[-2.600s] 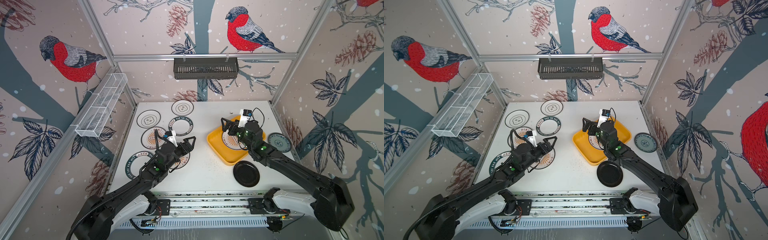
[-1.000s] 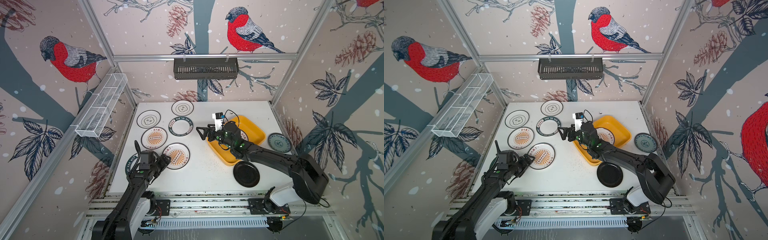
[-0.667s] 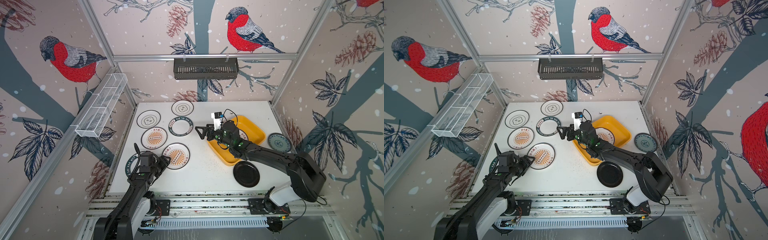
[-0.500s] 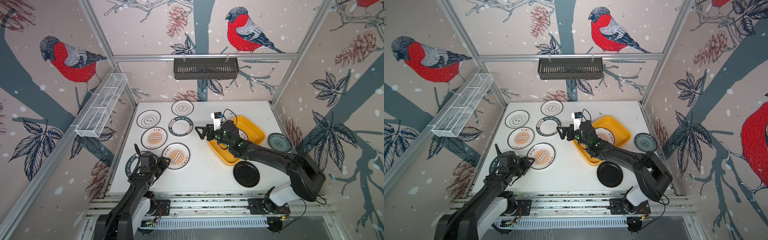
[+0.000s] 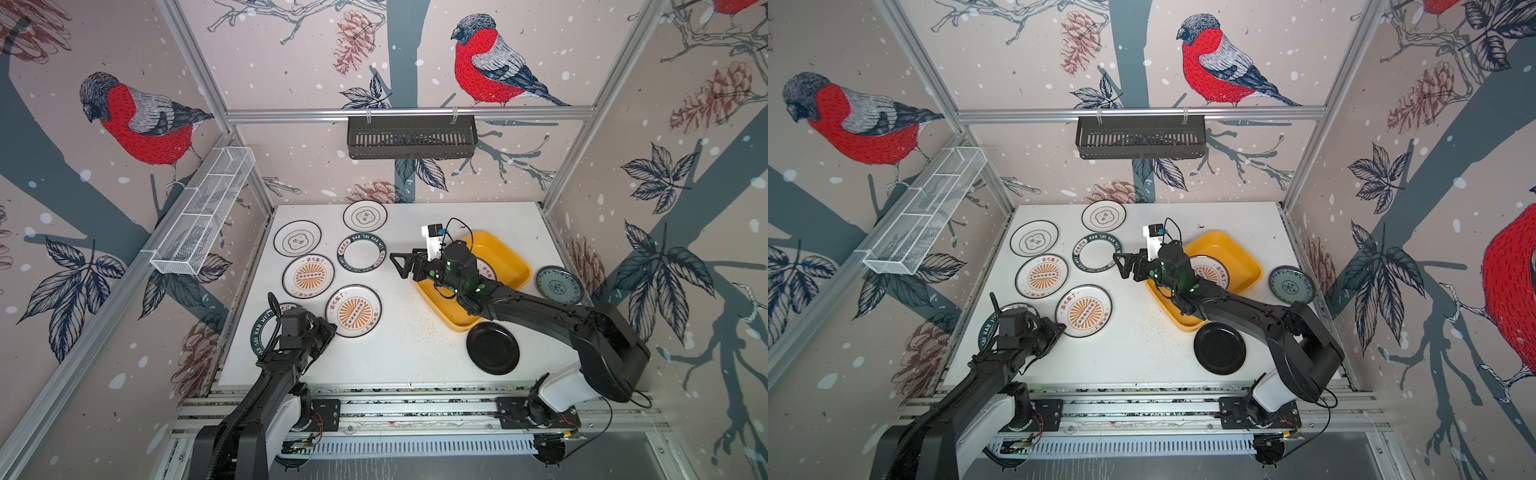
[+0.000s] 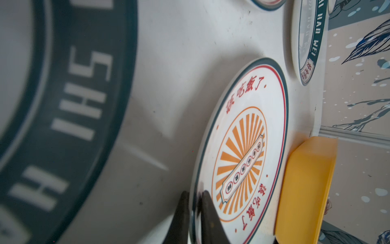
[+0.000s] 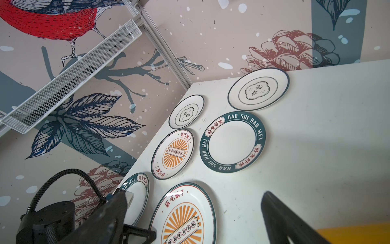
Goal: Place the plates into the plastic bin on the countertop
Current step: Pick up the plate from the middle-left of the table.
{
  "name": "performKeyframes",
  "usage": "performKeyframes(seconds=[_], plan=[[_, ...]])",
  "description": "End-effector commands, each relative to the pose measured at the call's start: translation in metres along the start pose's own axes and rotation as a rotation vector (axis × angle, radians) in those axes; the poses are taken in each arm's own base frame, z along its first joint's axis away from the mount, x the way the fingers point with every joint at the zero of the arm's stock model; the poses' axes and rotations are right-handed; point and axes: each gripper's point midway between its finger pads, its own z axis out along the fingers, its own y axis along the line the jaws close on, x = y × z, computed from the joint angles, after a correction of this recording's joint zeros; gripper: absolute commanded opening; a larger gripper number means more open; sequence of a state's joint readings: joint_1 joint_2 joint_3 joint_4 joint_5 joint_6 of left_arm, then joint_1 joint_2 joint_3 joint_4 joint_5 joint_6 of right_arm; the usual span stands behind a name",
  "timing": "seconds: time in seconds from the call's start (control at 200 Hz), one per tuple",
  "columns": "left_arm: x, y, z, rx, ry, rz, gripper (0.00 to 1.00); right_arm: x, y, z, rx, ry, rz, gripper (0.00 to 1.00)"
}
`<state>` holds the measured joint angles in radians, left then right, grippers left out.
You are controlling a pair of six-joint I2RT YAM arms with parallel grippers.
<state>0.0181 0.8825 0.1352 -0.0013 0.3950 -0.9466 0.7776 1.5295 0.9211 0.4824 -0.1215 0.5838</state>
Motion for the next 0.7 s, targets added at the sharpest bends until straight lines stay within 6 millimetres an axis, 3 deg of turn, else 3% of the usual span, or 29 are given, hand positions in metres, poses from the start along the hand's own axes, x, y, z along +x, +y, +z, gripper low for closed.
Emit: performKeyframes(seconds=[0.0, 0.115, 0.325, 0.695], plan=[[0.000, 0.006, 0.000, -0.021, -0.007, -0.022, 0.07, -0.005, -0.001, -0.001, 0.008, -0.021, 0.015, 1.00], [-0.001, -0.002, -0.001, 0.017, -0.010, -0.030, 0.00, -0.004, -0.002, -0.002, 0.010, -0.021, 0.021, 1.00], [-0.009, -0.030, -0.009, 0.093, -0.011, -0.007, 0.00, -0.010, -0.004, -0.007, 0.016, -0.035, 0.018, 1.00], [-0.038, -0.111, -0.043, 0.227, -0.041, 0.114, 0.00, -0.040, -0.025, -0.042, 0.070, -0.119, -0.014, 1.00]])
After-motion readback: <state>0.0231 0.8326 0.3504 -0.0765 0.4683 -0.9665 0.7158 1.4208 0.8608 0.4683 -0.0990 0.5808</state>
